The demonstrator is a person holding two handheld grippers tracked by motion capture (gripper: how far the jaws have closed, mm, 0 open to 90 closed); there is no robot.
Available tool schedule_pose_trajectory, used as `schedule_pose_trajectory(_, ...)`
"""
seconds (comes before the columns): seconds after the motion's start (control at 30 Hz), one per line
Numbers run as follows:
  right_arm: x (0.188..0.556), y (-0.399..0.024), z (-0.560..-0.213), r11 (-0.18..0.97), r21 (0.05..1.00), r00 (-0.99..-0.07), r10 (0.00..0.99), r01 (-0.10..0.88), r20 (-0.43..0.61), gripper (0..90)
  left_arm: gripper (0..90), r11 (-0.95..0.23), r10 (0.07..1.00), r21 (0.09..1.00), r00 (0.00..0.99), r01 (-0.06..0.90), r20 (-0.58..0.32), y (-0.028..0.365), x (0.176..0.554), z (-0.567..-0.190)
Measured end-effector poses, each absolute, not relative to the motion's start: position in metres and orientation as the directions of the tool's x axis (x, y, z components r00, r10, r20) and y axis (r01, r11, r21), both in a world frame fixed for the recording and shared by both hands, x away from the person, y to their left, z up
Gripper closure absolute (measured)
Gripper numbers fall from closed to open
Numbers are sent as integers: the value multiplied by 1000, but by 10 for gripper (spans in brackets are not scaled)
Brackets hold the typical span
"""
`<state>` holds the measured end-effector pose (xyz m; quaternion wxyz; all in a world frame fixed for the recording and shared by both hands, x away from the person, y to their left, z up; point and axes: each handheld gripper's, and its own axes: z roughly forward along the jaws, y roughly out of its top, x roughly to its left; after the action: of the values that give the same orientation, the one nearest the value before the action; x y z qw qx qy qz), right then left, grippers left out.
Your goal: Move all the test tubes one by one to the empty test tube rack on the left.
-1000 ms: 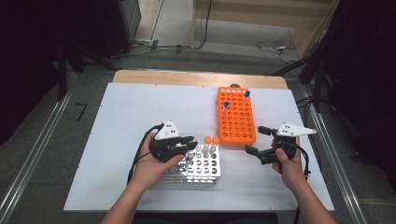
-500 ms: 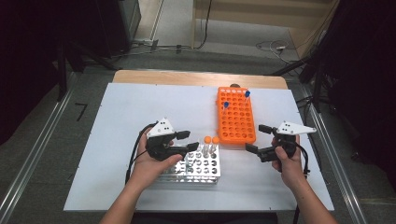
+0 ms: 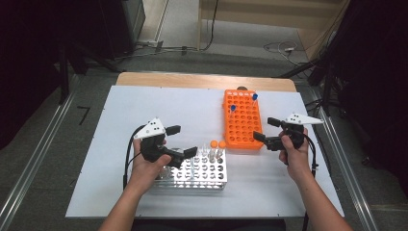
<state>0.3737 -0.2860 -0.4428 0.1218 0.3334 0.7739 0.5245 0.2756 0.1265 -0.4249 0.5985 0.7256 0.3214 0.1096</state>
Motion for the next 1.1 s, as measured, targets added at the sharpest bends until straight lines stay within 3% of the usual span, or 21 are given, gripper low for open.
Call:
schedule_pose_trajectory(0.27,408,-285,-448,191,875,-705,678,445,211,79,0,-71,604,940,764,333,-225,132,276,-425)
schedule_pose_trajectory(0.4,423,-283,-452,169,865,-677,697,472,234,149,0,-74,607,940,763,334,-223,133,276,-425)
schedule_pose_trajectory(0.67,445,-277,-457,138,851,-610,755,507,241,397,0,-70,611,939,759,336,-226,135,276,-425)
schedule_pose_trajectory(0.83,456,-271,-462,173,845,-592,782,506,194,508,0,-67,609,939,759,337,-229,136,277,-425)
schedule_pose_trajectory(1.1,468,-260,-468,205,837,-593,788,508,167,596,0,-69,604,938,762,341,-232,135,277,-426)
